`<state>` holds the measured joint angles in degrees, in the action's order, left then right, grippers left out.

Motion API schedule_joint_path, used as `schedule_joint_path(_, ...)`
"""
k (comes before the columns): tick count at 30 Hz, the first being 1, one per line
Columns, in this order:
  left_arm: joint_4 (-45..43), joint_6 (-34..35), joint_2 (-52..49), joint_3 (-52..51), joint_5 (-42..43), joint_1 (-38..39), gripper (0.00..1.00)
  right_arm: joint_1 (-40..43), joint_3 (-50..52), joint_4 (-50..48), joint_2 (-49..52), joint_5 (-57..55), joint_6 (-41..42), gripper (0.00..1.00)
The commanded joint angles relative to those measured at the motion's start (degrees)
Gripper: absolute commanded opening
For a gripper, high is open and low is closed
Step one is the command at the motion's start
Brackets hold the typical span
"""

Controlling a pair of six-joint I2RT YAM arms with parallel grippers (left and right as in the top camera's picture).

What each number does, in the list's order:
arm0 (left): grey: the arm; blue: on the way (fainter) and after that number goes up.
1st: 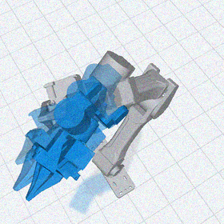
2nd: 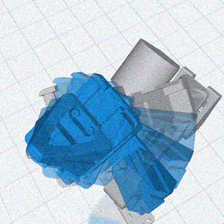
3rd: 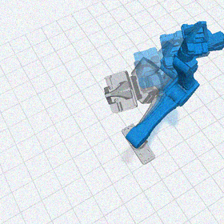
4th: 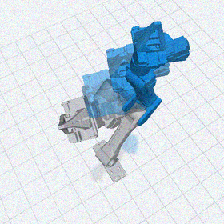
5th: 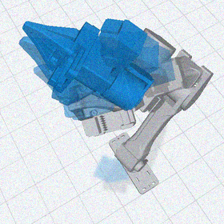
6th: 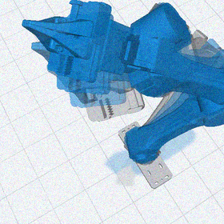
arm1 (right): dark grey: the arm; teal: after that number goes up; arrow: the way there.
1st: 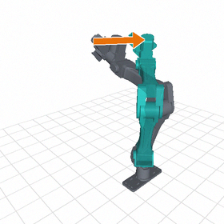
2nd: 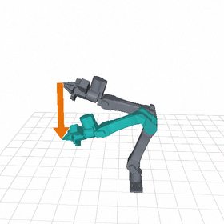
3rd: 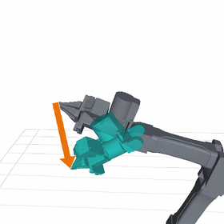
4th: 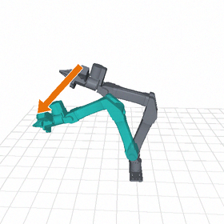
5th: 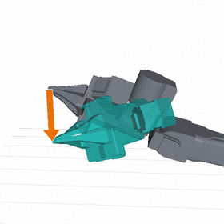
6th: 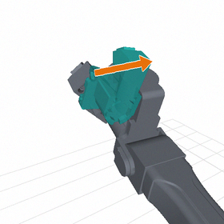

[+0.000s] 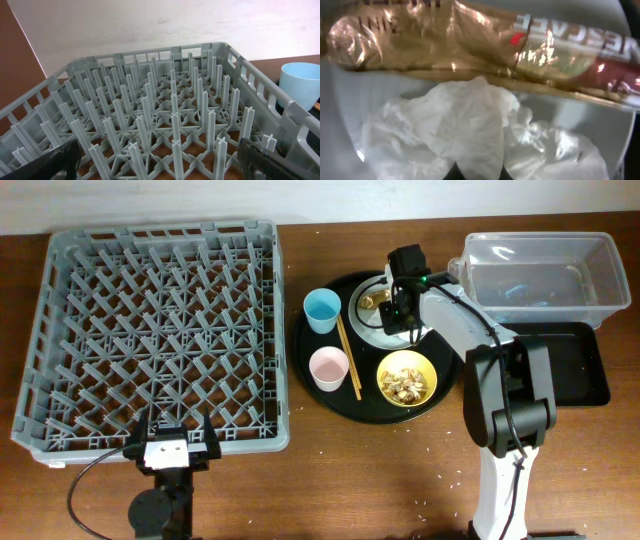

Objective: Sort waste into correct bins and load items into the dishwasher rack
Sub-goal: 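Grasp the Nescafe wrapper and tissue on the white plate with the right gripper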

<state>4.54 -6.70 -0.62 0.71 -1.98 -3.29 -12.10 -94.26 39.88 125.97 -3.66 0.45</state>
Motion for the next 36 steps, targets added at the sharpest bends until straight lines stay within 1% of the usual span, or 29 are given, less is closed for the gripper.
schedule_joint_path(1, 0.09, -0.92, 0.33, -0.17, -0.61, 0.09, 1.00, 0.28, -6.12, 4.00, -3.80, -1.16, 0.50, 0.04)
schedule_joint_path(2, 0.09, -0.92, 0.33, -0.17, -0.61, 0.09, 1.00, 1.40, -10.62, 7.34, -7.19, -1.14, 1.75, 0.04)
schedule_joint_path(4, 0.09, -0.92, 0.33, -0.17, -0.61, 0.09, 1.00, 3.91, -15.63, 10.16, -11.37, -1.18, 2.01, 0.04)
schedule_joint_path(6, 0.09, -0.92, 0.33, -0.17, -0.61, 0.09, 1.00, 8.59, -17.57, 9.38, -14.56, -3.30, 2.62, 0.04)
schedule_joint_path(9, 0.09, -0.92, 0.33, -0.17, -0.61, 0.09, 1.00, 17.05, -17.20, 6.19, -14.21, -5.60, 5.14, 0.04)
schedule_joint_path(12, 0.09, -0.92, 0.33, -0.17, -0.61, 0.09, 1.00, 22.80, -17.16, 2.69, -10.86, -5.03, 7.58, 0.04)
schedule_joint_path(13, 0.09, -0.92, 0.33, -0.17, -0.61, 0.09, 1.00, 23.87, -17.16, 1.57, -9.29, -4.28, 7.58, 0.06)
schedule_joint_path(15, 0.09, -0.92, 0.33, -0.17, -0.61, 0.09, 1.00, 24.65, -17.16, 0.57, -7.63, -4.37, 7.54, 0.31)
schedule_joint_path(16, 0.09, -0.92, 0.33, -0.17, -0.61, 0.09, 1.00, 24.85, -17.16, 0.20, -7.52, -4.35, 7.54, 0.68)
schedule_joint_path(17, 0.09, -0.92, 0.33, -0.17, -0.61, 0.09, 1.00, 24.87, -17.29, -0.31, -7.67, -4.28, 7.54, 0.95)
schedule_joint_path(18, 0.09, -0.92, 0.33, -0.17, -0.61, 0.09, 1.00, 24.81, -18.23, 0.11, -8.48, -3.93, 7.56, 0.98)
schedule_joint_path(19, 0.09, -0.92, 0.33, -0.17, -0.61, 0.09, 1.00, 24.57, -19.02, 1.11, -9.31, -2.45, 7.58, 0.98)
schedule_joint_path(20, 0.09, -0.92, 0.33, -0.17, -0.61, 0.09, 1.00, 23.54, -20.37, 2.80, -11.41, 3.45, 7.61, 0.98)
schedule_joint_path(21, 0.09, -0.92, 0.33, -0.17, -0.61, 0.09, 1.00, 22.49, -20.85, 3.52, -12.39, 6.51, 8.76, 0.98)
schedule_joint_path(22, 0.09, -0.92, 0.33, -0.17, -0.61, 0.09, 1.00, 19.85, -21.07, 4.31, -13.38, 9.03, 12.48, 0.98)
schedule_joint_path(23, 0.09, -0.92, 0.33, -0.17, -0.61, 0.09, 1.00, 16.90, -21.05, 5.18, -13.38, 9.09, 15.26, 0.98)
schedule_joint_path(25, 0.09, -0.92, 0.33, -0.17, -0.61, 0.09, 1.00, 12.31, -21.05, 6.67, -12.11, 6.43, 22.05, 0.98)
schedule_joint_path(26, 0.09, -0.92, 0.33, -0.17, -0.61, 0.09, 1.00, 9.18, -20.70, 6.64, -10.82, 4.17, 28.48, 0.98)
schedule_joint_path(27, 0.09, -0.92, 0.33, -0.17, -0.61, 0.09, 1.00, 7.21, -20.35, 6.64, -9.64, 2.40, 32.89, 0.99)
schedule_joint_path(29, 0.09, -0.92, 0.33, -0.17, -0.61, 0.09, 1.00, 3.85, -20.28, 6.62, -6.21, 1.22, 39.45, 0.98)
schedule_joint_path(31, 0.09, -0.92, 0.33, -0.17, -0.61, 0.09, 1.00, 0.72, -20.28, 6.67, -1.20, -4.61, 47.28, 0.99)
schedule_joint_path(33, 0.09, -0.92, 0.33, -0.17, -0.61, 0.09, 1.00, -1.29, -20.28, 6.62, 2.91, -7.02, 52.68, 0.99)
schedule_joint_path(36, 0.09, -0.92, 0.33, -0.17, -0.61, 0.09, 1.00, -3.28, -20.28, 5.99, 7.45, -8.31, 55.12, 0.99)
